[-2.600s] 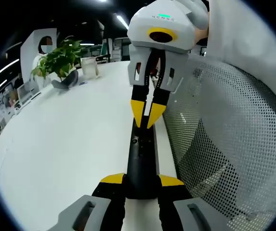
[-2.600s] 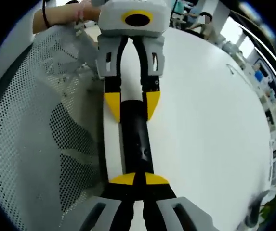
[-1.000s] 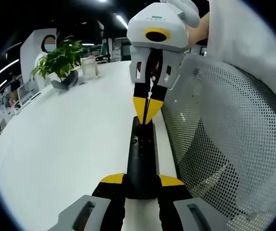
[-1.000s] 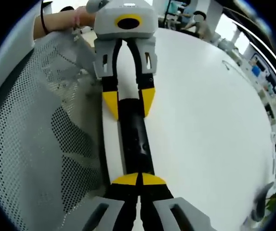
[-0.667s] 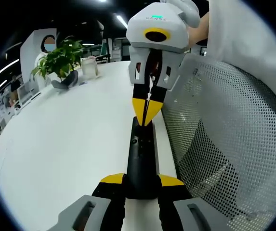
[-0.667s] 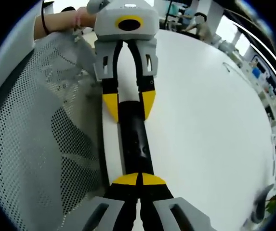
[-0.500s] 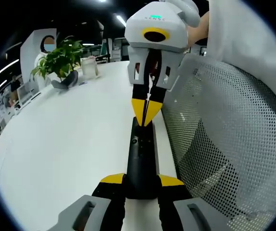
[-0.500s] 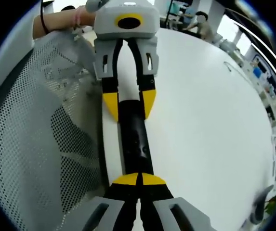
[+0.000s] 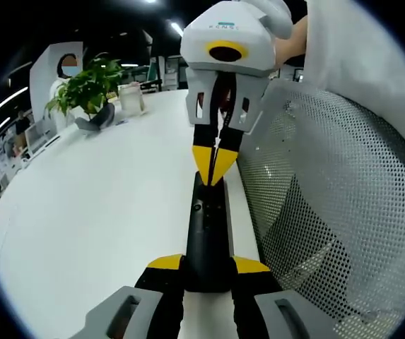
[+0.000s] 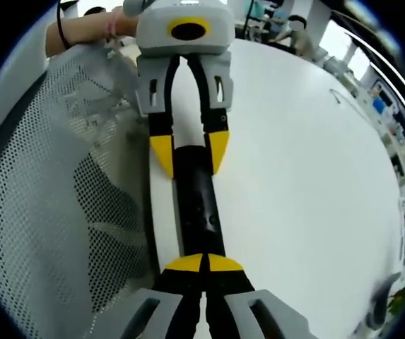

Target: Press the specified remote control buttons in sequence, fully releasing each button before pressing the next.

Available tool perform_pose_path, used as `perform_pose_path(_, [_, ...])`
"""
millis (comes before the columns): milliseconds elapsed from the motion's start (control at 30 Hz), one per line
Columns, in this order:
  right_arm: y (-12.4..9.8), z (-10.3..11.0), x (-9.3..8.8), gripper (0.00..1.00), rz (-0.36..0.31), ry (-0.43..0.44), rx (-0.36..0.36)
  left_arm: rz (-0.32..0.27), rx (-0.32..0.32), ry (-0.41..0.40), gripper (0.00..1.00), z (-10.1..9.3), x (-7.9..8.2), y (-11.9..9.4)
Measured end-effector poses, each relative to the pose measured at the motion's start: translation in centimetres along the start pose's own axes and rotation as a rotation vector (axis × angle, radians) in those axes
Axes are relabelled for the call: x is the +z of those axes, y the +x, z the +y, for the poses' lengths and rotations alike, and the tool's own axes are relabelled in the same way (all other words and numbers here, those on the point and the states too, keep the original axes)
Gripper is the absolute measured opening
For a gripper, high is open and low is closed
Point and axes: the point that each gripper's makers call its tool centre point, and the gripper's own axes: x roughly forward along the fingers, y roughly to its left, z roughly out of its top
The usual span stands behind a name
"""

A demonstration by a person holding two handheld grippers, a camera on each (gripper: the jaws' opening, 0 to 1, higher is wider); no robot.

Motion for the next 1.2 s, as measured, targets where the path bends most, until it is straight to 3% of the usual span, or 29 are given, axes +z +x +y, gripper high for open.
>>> perform_pose_path(300, [-0.2, -0.2, 0.0, 0.00, -0.061, 0.094, -0.047, 0.000, 0.000, 0.000, 0.24, 0.0, 0.0, 0.1])
perform_pose_path(433, [0.0, 0.1, 0.9, 0.00, -0.132, 0.150, -0.025, 0.000, 0.000, 0.002, 0.24, -0.1, 0.1, 0.1])
perform_pose_path(600, [0.1, 0.0, 0.9, 0.00, -0.113, 0.139, -0.019, -0.001, 0.000, 0.001, 0.24, -0.1, 0.2, 0.2])
perform_pose_path(967, [0.3, 0.1, 1.0, 0.00, -0.048, 0.029, 0.000, -0.004, 0.001, -0.005, 0.24, -0.2, 0.2, 0.2])
perform_pose_path(1100, [0.2, 0.1, 0.9, 0.00, -0.067, 0.037, -0.014, -0.004, 0.001, -0.005, 0.24, -0.2, 0.3, 0.2])
perform_pose_path(1200, [0.2, -0.1, 0.9, 0.00, -0.110, 0.100, -0.020, -0.004, 0.001, -0.005, 0.24, -0.2, 0.3, 0.2])
